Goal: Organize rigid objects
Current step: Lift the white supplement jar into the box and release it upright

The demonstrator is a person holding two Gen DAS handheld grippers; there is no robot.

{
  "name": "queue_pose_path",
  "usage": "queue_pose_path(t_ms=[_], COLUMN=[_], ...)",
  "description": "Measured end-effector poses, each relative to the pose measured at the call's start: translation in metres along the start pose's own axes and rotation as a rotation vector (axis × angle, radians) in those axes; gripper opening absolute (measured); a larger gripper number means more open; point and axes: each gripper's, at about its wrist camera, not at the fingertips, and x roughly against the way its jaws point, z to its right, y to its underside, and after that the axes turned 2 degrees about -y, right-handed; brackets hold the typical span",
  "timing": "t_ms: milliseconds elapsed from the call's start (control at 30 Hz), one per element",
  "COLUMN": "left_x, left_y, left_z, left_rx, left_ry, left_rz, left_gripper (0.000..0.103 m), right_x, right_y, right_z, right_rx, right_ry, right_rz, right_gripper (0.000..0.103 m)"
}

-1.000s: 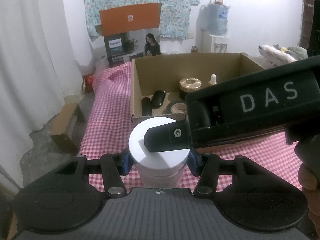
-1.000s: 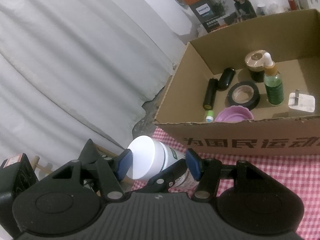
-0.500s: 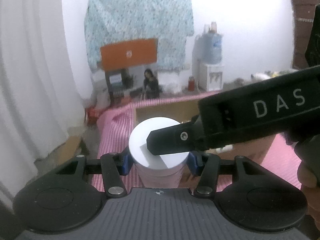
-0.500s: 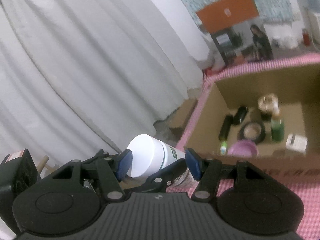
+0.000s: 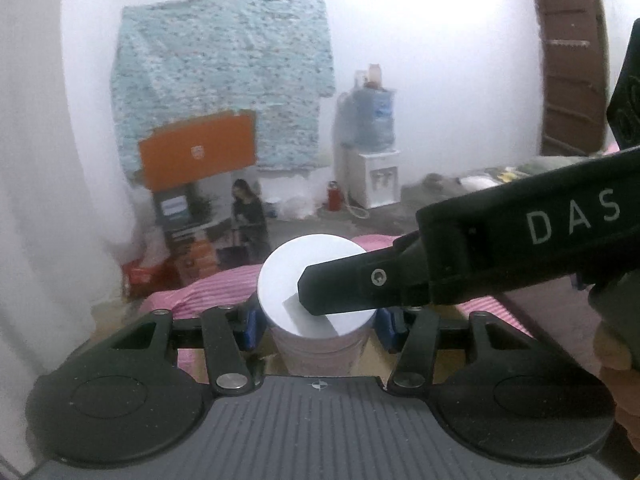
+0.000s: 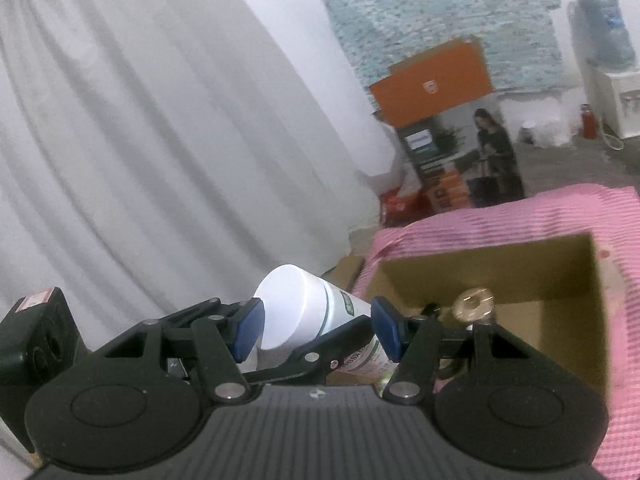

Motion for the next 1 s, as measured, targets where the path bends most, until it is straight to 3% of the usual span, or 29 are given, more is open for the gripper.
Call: queue_pose_path(t_ms=[300,567,800,1000], left_x=[-0.056,-0.103,-0.141,-0.158], left_y=[-0.013,-0.005,0.008,0.012], left_z=[0.031,0.041,0.044,0.057], left_rx=[-0.038,-0.033,-0.003,-0.006], left_ry=[0.078,0.112,0.15,0.209], left_rz=[-0.078,-0.201,-0.315,-0.36], left_gripper=[0.053,0.053,0.053,0.053], right_x=[0.009,-0.01,-0.028,-0.033], right_y=[-0.021,-0.025,-0.017,-0.013], right_z=[0.068,0.124,0.157,0.171], right_rx=[-0.096,-0.179,-0.227,-0.207], right_ry=[0.061,0.097,0.136,0.187], right_rz=[0.008,-0.053,-0.123,-0.153], right_gripper=[0.063,0.063,0.063,0.062])
